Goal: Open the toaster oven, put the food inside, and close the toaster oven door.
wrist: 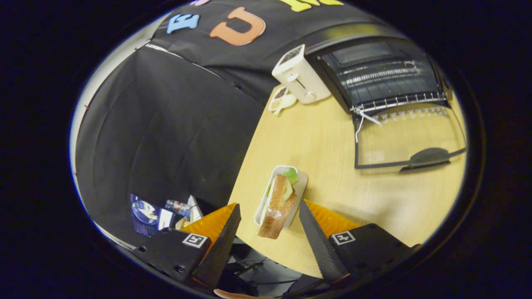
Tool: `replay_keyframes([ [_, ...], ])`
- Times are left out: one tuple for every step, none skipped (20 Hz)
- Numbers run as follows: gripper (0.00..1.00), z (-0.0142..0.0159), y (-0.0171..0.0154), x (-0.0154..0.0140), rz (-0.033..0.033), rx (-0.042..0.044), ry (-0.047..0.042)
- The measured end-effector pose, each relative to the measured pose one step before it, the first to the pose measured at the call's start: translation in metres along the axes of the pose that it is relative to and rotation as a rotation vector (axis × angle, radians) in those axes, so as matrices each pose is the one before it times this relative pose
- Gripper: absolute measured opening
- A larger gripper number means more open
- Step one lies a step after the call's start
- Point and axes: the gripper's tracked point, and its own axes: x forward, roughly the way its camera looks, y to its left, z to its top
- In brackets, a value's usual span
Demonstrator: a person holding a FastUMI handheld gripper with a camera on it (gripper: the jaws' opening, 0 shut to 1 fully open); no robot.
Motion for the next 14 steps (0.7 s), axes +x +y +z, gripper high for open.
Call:
replay_keyframes([
  [0.91,-0.00110,-0.00172,0.00495,0.00897,0.01516,0.02229],
  [0.88,0.00016,-0.00345,0.00467,-0.00521,0.00576,0.01843],
  [0.86,-0.00127,-0.00316,0.00568,-0.00821,0.00168,0.02757],
  [0.84,0.00029,0.00010,0.00235,0.00535,0.00871,0.01975],
  [0.82,0.00096,-0.00032,0.00558,-0.00070,0.01347,0.01397],
  [0.79,0.00003,-0.00259,0.00291,-0.00921,0.00915,0.01300],
  [0.75,-0.00063,-0.00116,0.00665,-0.00152,0.01112,0.01134],
  [0.70,-0.00436,-0.00019,0.00230,-0.00287,0.00914,0.02611],
  [0.66,-0.00321,0.00041,0.00123,0.00836,0.00121,0.01910],
  [0.62,-0.00264,0.00060,0.00016,0.00256,-0.00162,0.00280],
  [0.58,0.00151,-0.00034,-0.00098,0.00036,0.00335,-0.01621],
  [0.49,0.00036,0.00057,0.00154,-0.00126,-0.00361,-0.01047],
  [0.47,0.00003,-0.00266,0.00011,-0.00168,0.00262,-0.00266],
  [0.44,-0.00006,0.00065,-0.00257,0.00314,0.01036,-0.00143],
])
